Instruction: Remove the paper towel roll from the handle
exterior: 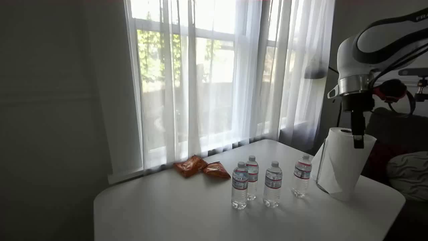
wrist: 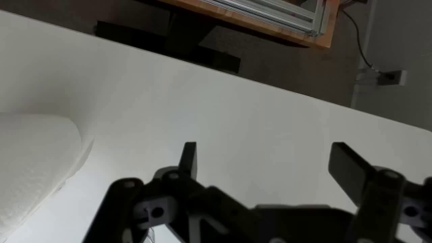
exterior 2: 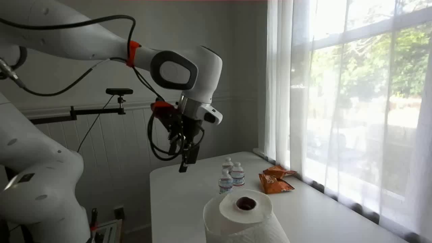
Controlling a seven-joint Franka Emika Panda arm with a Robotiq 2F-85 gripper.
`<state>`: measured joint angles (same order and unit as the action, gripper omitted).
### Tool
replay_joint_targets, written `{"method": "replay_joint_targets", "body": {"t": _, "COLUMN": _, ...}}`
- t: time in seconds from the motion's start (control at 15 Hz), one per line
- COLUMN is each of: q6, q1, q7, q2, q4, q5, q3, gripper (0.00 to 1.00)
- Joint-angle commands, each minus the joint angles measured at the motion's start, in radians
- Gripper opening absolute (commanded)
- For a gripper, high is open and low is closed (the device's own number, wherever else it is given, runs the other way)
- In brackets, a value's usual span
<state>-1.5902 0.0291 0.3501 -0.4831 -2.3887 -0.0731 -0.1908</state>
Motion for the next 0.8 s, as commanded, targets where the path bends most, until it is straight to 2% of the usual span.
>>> {"method": "replay_joint_targets", "body": {"t": 0.0, "q6": 0.002, "q1": -0.02, "q7": 0.007, "q2": 0.002, "q4": 0.001, "q5": -0.006, "q3": 0.018, "gripper": 1.0}}
{"method": "replay_joint_targets", "body": {"t": 0.2, "q6": 0.002, "q1": -0.02, "q7": 0.007, "q2": 0.002, "q4": 0.001, "q5": -0.006, "q3": 0.018, "gripper": 1.0}}
{"method": "replay_joint_targets", "body": {"t": 0.33, "q6": -0.03, "q1": -0.036, "q7": -0.004, "q2": -0.025, "q4": 0.009, "q5": 0.071, "q3": 0.039, "gripper": 1.0}}
{"method": "replay_joint_targets", "body": {"t": 0.73, "q6": -0.02, "q1": -0.084, "q7": 0.008, "q2": -0.124, "q4": 0.064, "q5": 0.334, "q3": 0.058, "gripper": 1.0}}
